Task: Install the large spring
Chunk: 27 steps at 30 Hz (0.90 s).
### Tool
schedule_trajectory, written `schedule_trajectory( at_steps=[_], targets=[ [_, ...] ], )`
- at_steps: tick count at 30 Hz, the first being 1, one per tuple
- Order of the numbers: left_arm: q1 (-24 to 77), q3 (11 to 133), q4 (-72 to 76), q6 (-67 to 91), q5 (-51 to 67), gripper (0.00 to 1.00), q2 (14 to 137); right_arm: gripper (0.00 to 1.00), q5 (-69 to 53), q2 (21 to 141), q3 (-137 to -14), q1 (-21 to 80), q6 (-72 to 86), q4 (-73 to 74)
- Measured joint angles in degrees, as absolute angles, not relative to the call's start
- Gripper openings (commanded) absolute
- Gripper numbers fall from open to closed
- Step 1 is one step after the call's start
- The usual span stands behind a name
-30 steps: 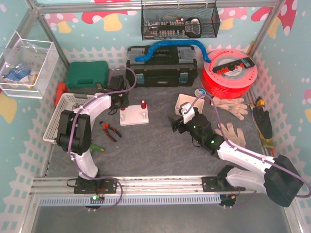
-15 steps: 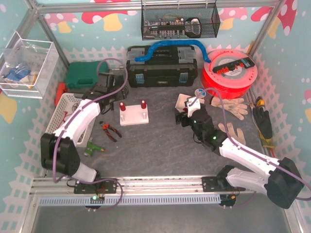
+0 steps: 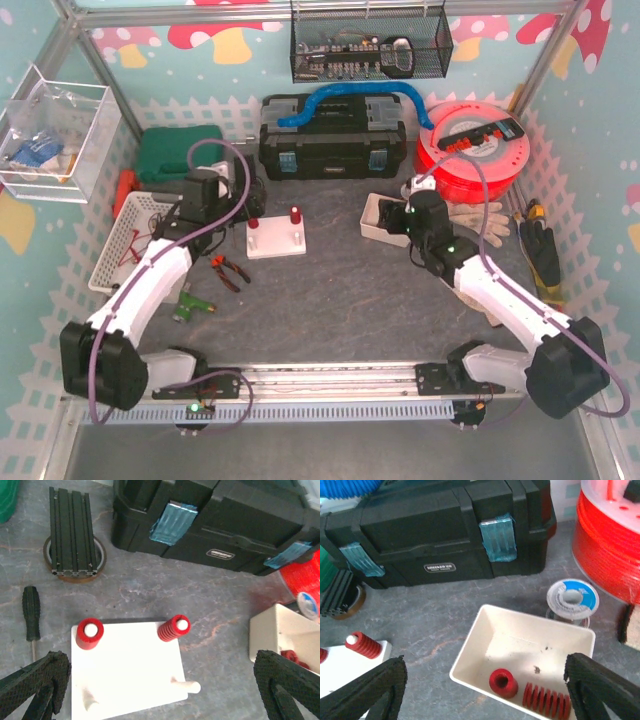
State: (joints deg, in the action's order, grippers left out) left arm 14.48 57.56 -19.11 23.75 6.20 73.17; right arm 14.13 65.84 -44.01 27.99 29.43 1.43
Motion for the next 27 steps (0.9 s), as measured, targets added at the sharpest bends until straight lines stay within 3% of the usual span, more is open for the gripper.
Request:
schedule_trajectory(
  at_steps=[7,13,27],
  targets=[
    [13.4,57.4,-24.7,26.4,8.2,0.99,63.6,0.68,10.5,72.7,-57.9,26.4,33.8,13.7],
    [10.7,55.1,-25.0,27.3,9.0,0.99,64.2,0.56,6.9,82.1,-62.4,25.9,36.7,21.3],
    [15.9,51.7,-24.8,31.1,17.0,0.99,66.3,0.49,6.1,98.3,-74.5,24.3,42.5,34.1]
  ],
)
